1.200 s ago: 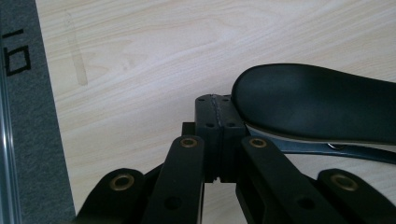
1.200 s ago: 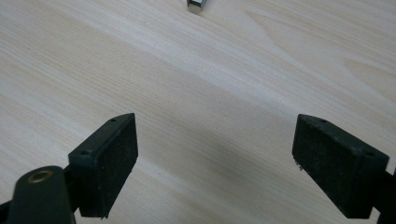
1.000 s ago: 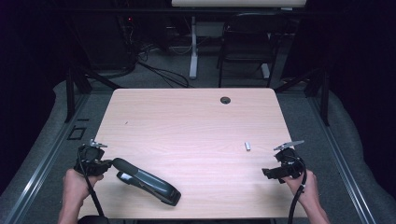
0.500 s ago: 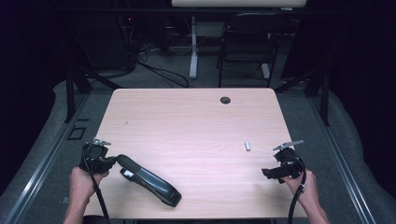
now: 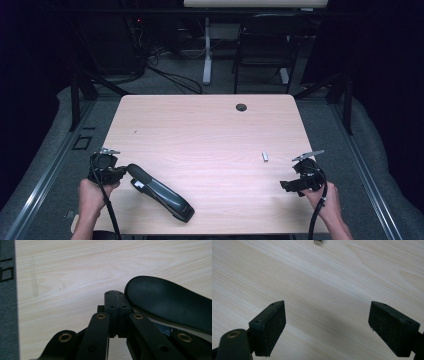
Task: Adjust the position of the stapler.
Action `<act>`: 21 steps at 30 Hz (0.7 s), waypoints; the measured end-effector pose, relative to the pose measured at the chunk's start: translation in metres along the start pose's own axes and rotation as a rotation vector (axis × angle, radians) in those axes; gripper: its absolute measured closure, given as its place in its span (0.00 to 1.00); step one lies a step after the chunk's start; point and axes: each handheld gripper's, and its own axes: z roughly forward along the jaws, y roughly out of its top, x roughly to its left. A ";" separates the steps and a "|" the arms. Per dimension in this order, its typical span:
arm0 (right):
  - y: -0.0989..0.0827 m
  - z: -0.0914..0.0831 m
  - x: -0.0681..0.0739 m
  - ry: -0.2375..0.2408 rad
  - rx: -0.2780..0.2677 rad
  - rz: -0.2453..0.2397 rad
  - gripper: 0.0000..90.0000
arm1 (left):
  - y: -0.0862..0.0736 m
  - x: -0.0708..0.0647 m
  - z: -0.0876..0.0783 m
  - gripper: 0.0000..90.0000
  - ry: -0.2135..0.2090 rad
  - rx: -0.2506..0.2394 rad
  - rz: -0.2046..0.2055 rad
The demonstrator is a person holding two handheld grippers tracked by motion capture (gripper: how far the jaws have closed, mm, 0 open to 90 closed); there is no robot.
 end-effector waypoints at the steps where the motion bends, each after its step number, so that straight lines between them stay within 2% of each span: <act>1: 0.000 0.000 0.000 0.000 -0.001 0.000 0.15 | 0.001 0.001 0.002 1.00 -0.018 0.001 -0.010; 3: 0.000 0.000 0.001 0.000 0.000 -0.003 0.15 | 0.003 0.001 0.008 1.00 -0.030 0.004 -0.014; 9: 0.000 0.001 0.000 0.000 0.006 -0.003 0.15 | 0.007 -0.008 0.012 0.98 -0.023 0.010 0.000; 11: 0.000 0.001 0.000 0.001 0.014 -0.004 0.15 | 0.007 -0.013 0.014 0.96 -0.040 0.019 0.010; 16: 0.001 0.001 0.001 0.003 0.017 -0.008 0.15 | 0.013 -0.032 0.022 0.96 -0.070 0.041 0.076; 17: 0.001 0.001 0.001 0.001 0.018 -0.009 0.15 | 0.013 -0.032 0.022 0.95 -0.070 0.041 0.076; 18: 0.001 0.001 0.001 0.000 0.018 -0.009 0.15 | 0.015 -0.039 0.024 0.95 -0.072 0.043 0.100; 19: 0.001 0.001 0.001 0.000 0.018 -0.009 0.15 | 0.015 -0.039 0.024 0.96 -0.072 0.043 0.100; 21: 0.001 0.001 0.000 0.001 0.019 -0.010 0.15 | 0.017 -0.047 0.028 0.96 -0.077 0.051 0.128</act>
